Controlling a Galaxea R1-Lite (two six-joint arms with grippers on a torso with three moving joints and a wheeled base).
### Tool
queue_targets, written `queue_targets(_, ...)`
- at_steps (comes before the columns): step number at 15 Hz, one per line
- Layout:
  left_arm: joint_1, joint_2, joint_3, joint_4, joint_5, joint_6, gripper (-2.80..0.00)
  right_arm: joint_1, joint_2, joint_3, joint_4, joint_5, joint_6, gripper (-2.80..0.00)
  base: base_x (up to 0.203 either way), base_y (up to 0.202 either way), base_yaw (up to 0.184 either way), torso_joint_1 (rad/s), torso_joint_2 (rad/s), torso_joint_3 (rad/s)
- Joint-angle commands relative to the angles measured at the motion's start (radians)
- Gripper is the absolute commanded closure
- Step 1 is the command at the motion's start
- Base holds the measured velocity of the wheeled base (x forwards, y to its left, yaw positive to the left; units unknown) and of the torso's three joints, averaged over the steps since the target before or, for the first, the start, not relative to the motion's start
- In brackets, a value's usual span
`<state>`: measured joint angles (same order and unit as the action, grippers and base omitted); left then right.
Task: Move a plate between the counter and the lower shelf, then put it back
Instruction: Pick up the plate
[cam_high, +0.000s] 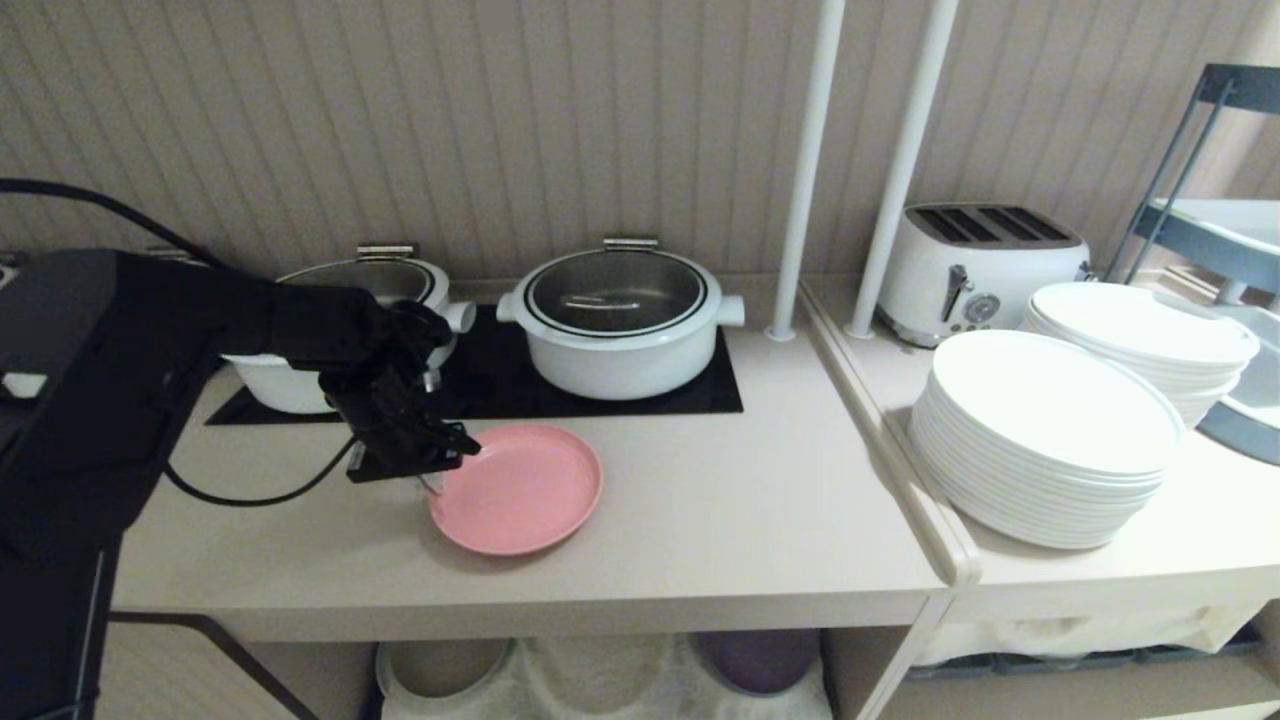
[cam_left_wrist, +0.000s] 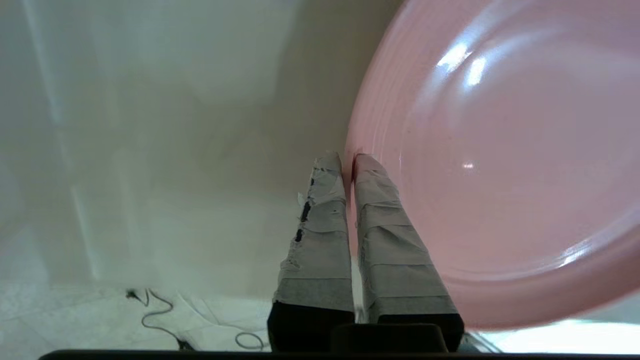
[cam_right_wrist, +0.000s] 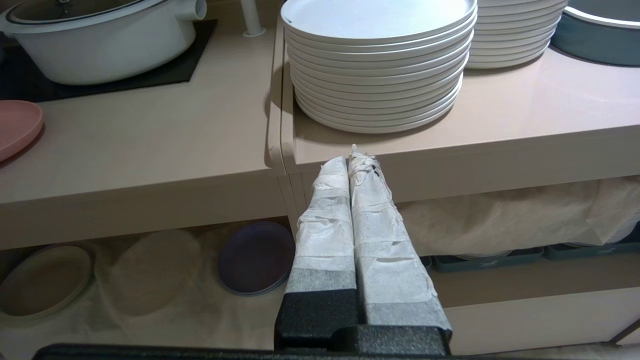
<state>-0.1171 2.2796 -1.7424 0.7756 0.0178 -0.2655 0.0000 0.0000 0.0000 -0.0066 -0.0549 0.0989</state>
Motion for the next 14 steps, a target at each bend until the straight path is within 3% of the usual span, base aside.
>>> queue_targets(1, -0.001, -0.034, 0.013, 0.019, -0.008, -0.005, 0.0, 0.0, 0.0, 0.0, 0.0, 0.0, -0.001, 0.0, 0.0, 0.0, 0.0, 0.0, 0.0, 0.0)
queue_targets(7, -0.01, -0.117, 0.117, 0.02, -0.056, -0.098, 0.0, 0.0, 0.0, 0.0, 0.0, 0.0, 0.0, 0.0, 0.0, 0.0, 0.0, 0.0, 0.0, 0.0)
queue_targets(14, -0.021, -0.155, 0.139, 0.017, -0.131, -0.277, 0.0, 0.0, 0.0, 0.0, -0.001, 0.0, 0.001, 0.0, 0.0, 0.0, 0.0, 0.0, 0.0, 0.0)
